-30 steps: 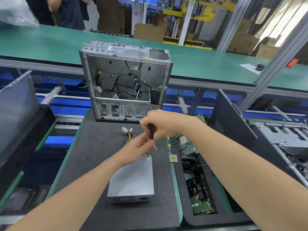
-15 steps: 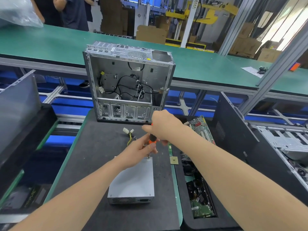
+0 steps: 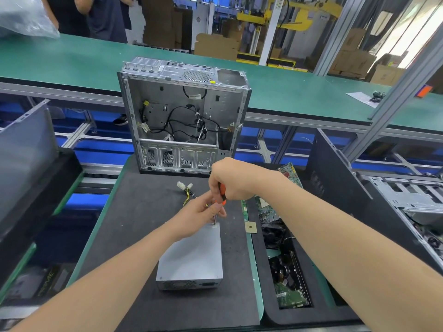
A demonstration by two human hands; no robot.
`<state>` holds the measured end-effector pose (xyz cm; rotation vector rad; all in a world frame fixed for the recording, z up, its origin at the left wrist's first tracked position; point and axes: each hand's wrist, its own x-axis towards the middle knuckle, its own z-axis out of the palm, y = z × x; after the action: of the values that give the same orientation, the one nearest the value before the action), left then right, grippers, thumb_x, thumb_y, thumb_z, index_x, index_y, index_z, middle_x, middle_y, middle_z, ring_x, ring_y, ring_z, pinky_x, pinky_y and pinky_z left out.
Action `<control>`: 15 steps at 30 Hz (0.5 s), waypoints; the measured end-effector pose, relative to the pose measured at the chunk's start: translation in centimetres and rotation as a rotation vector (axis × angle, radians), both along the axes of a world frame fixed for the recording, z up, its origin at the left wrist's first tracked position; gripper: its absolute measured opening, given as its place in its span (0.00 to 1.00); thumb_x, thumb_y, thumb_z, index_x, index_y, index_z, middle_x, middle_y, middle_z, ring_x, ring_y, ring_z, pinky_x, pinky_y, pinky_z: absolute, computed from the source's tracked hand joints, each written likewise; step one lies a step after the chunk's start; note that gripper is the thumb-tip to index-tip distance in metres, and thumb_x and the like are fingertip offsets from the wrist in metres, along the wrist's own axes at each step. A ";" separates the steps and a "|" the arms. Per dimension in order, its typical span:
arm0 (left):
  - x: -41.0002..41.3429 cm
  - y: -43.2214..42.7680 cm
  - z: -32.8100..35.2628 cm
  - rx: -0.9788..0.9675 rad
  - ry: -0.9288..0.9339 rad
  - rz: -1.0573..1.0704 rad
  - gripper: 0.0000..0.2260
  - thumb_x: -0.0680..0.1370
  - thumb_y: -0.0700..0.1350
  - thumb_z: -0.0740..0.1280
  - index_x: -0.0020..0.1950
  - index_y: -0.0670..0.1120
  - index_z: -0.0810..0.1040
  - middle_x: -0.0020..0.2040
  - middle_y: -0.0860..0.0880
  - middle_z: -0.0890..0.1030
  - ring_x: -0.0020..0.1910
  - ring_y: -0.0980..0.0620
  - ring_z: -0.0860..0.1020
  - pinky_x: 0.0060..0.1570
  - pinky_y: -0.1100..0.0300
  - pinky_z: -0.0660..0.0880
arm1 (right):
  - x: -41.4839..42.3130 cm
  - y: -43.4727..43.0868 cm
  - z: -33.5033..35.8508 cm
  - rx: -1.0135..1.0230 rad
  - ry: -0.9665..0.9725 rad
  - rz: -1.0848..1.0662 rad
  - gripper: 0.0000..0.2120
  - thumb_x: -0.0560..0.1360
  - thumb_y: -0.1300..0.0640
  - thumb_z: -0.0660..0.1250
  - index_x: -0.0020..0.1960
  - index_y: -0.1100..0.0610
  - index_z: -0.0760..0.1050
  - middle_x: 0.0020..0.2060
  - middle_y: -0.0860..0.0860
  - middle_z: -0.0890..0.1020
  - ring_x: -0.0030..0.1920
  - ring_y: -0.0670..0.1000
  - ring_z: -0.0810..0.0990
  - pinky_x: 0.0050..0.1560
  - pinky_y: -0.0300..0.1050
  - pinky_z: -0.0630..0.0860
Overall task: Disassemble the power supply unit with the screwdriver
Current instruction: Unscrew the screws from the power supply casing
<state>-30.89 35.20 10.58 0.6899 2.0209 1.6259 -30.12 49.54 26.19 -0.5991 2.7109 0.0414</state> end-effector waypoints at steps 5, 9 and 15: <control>0.0 0.2 -0.3 -0.011 0.026 0.028 0.06 0.86 0.51 0.62 0.57 0.57 0.79 0.50 0.53 0.86 0.55 0.52 0.83 0.60 0.46 0.81 | 0.3 0.5 -0.3 -0.075 0.152 -0.101 0.14 0.72 0.41 0.71 0.46 0.51 0.77 0.44 0.47 0.74 0.50 0.53 0.77 0.43 0.50 0.78; 0.0 0.1 -0.2 0.031 0.033 -0.015 0.11 0.82 0.62 0.61 0.63 0.66 0.76 0.49 0.53 0.84 0.58 0.51 0.83 0.61 0.44 0.80 | 0.6 -0.6 -1.3 0.073 0.376 -0.420 0.30 0.78 0.28 0.54 0.34 0.53 0.64 0.33 0.50 0.69 0.36 0.55 0.72 0.30 0.44 0.63; -0.1 -0.1 -0.6 0.046 0.066 -0.013 0.11 0.81 0.63 0.62 0.62 0.70 0.76 0.53 0.53 0.86 0.59 0.52 0.82 0.66 0.41 0.77 | -0.2 -0.2 -0.9 -0.078 0.154 -0.350 0.18 0.79 0.44 0.65 0.39 0.56 0.69 0.37 0.53 0.76 0.34 0.54 0.75 0.31 0.43 0.68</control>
<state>-31.02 35.11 9.98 0.7816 2.0255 1.6674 -30.30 49.30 25.25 -0.1398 2.9385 -0.1131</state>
